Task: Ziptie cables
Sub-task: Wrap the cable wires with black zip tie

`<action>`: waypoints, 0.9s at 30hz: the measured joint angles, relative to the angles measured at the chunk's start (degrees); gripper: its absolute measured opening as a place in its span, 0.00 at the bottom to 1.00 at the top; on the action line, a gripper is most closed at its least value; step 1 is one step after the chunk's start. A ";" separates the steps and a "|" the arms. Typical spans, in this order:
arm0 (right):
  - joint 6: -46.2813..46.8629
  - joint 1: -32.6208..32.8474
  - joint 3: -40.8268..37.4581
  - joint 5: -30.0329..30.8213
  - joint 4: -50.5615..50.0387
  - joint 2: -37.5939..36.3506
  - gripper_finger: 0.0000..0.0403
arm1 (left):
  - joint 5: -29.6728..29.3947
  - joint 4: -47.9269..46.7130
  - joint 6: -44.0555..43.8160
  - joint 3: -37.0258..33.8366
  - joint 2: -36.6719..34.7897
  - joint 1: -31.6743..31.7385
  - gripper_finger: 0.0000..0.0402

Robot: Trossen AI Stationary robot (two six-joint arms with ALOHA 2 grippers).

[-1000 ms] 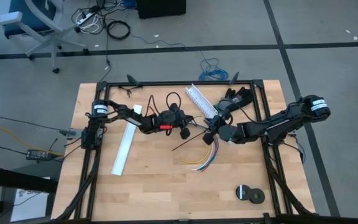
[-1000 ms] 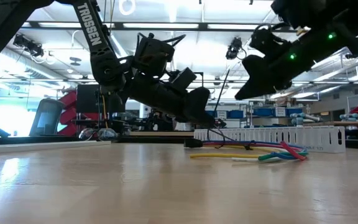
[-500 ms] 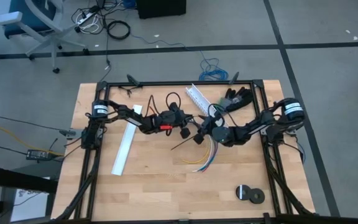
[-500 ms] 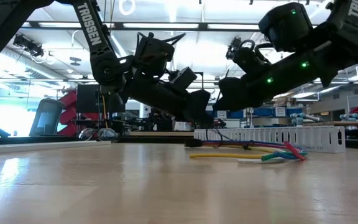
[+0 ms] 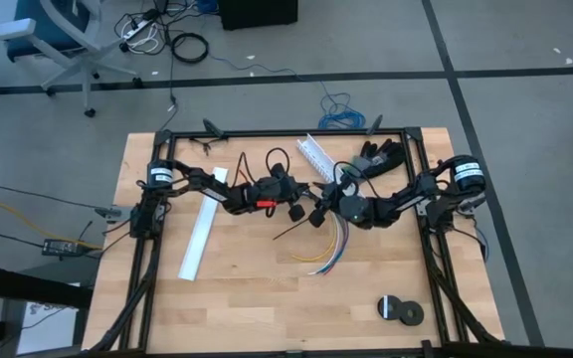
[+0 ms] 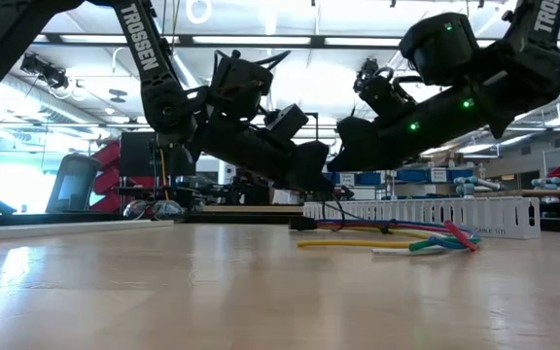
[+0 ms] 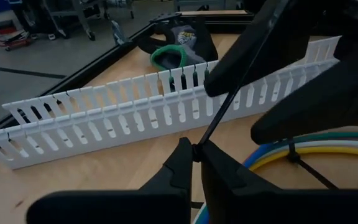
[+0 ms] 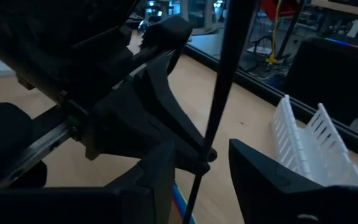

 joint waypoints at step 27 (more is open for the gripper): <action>1.95 -1.93 0.00 -3.27 -0.05 -0.02 0.00 | 0.07 1.34 -0.19 0.00 0.00 -0.02 0.06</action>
